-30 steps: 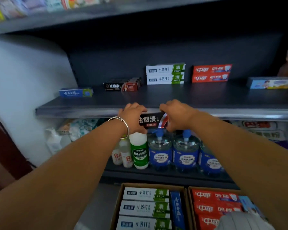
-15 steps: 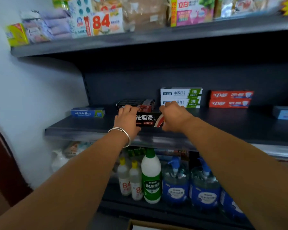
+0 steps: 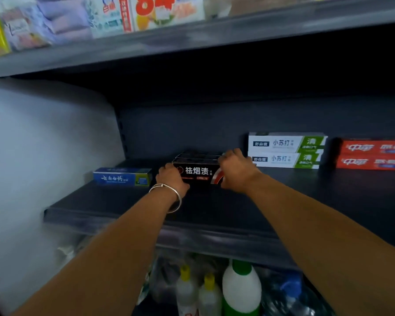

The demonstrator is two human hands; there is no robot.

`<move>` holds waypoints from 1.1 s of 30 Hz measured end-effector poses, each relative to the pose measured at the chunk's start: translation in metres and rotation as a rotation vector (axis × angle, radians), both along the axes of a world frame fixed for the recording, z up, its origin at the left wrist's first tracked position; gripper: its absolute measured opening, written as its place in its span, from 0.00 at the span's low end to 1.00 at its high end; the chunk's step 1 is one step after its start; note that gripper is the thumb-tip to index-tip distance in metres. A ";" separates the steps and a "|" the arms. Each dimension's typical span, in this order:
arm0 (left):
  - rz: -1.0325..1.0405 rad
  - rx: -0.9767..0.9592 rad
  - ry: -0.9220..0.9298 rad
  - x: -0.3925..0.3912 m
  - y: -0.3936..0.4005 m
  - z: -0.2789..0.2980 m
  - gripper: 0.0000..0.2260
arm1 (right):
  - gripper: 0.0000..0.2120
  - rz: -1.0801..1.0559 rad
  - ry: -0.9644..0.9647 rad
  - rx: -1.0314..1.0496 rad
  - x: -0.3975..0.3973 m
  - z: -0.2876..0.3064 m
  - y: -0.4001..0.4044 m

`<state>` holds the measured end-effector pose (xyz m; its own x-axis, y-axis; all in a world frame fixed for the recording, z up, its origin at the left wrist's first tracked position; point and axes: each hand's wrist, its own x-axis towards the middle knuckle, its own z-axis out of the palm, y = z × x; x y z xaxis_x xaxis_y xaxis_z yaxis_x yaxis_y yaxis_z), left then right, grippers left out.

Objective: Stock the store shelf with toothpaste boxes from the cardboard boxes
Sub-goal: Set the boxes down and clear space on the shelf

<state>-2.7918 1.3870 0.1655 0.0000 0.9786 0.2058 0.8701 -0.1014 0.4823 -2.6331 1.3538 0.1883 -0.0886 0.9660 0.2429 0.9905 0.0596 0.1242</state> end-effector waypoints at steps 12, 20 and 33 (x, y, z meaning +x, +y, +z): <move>0.007 -0.131 -0.165 -0.013 0.067 -0.019 0.21 | 0.26 0.003 -0.017 -0.016 -0.019 -0.030 0.064; -0.003 -0.123 -0.192 -0.013 0.073 -0.024 0.21 | 0.31 -0.006 -0.016 0.001 -0.023 -0.041 0.074; -0.019 -0.123 -0.231 -0.010 0.071 -0.027 0.22 | 0.25 -0.011 -0.039 0.065 -0.018 -0.047 0.059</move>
<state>-2.8015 1.4581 0.1382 -0.0148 0.9965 0.0822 0.7343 -0.0449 0.6773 -2.6508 1.4125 0.1411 -0.0886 0.9491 0.3022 0.9854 0.0392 0.1657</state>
